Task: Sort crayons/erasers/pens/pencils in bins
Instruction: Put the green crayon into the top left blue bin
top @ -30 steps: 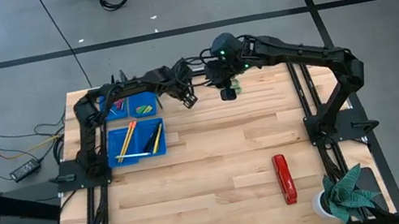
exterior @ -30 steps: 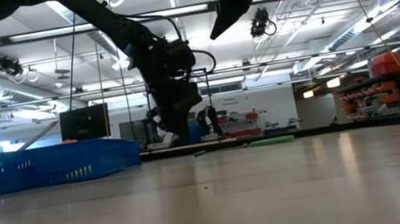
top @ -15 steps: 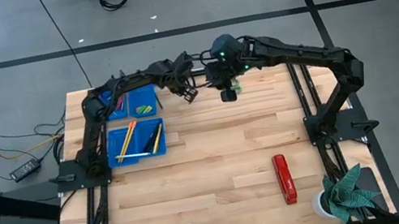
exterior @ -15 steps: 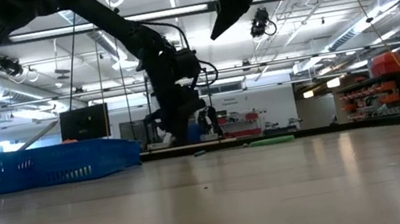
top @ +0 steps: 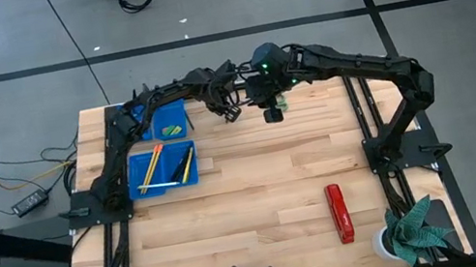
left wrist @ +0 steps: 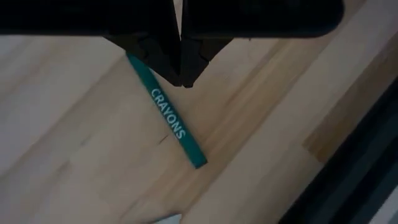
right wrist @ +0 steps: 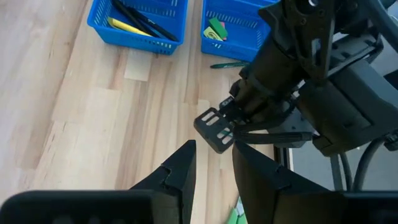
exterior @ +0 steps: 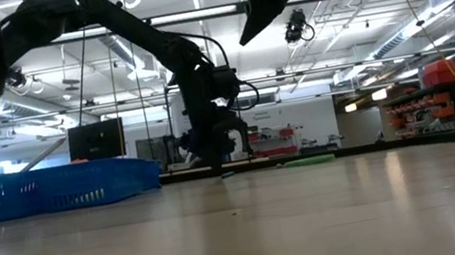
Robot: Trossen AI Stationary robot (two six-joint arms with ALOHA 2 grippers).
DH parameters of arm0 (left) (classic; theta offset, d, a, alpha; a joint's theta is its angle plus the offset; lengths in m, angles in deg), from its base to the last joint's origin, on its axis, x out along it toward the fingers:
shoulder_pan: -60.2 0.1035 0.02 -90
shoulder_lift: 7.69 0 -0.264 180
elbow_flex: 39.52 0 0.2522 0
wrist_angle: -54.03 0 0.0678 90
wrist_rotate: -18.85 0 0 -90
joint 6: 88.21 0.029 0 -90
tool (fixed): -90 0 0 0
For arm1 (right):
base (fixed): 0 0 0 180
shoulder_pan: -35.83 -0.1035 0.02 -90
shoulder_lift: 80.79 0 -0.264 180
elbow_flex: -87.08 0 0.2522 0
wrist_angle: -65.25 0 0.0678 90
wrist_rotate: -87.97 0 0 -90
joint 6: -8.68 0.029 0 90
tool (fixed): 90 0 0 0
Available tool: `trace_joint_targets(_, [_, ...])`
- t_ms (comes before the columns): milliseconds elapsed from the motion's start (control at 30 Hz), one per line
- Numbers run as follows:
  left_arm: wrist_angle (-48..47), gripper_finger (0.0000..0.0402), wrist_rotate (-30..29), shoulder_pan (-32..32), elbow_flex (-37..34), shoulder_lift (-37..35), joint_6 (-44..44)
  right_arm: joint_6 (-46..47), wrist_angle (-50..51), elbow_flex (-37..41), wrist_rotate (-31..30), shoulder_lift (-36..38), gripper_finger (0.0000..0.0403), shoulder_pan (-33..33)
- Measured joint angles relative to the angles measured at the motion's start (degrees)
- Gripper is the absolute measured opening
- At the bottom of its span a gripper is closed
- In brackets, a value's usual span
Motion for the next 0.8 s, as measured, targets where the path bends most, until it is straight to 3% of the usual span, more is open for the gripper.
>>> trace_joint_targets(600, [1.80,0.0011,2.79,0.83,0.09,0.76,0.31,0.37,0.41,0.00,0.00,0.00,0.0112,-0.09])
trace_joint_targets(800, [1.81,0.0012,1.34,0.59,0.09,0.76,6.67,0.39,0.42,0.00,0.00,0.00,0.0112,-0.09])
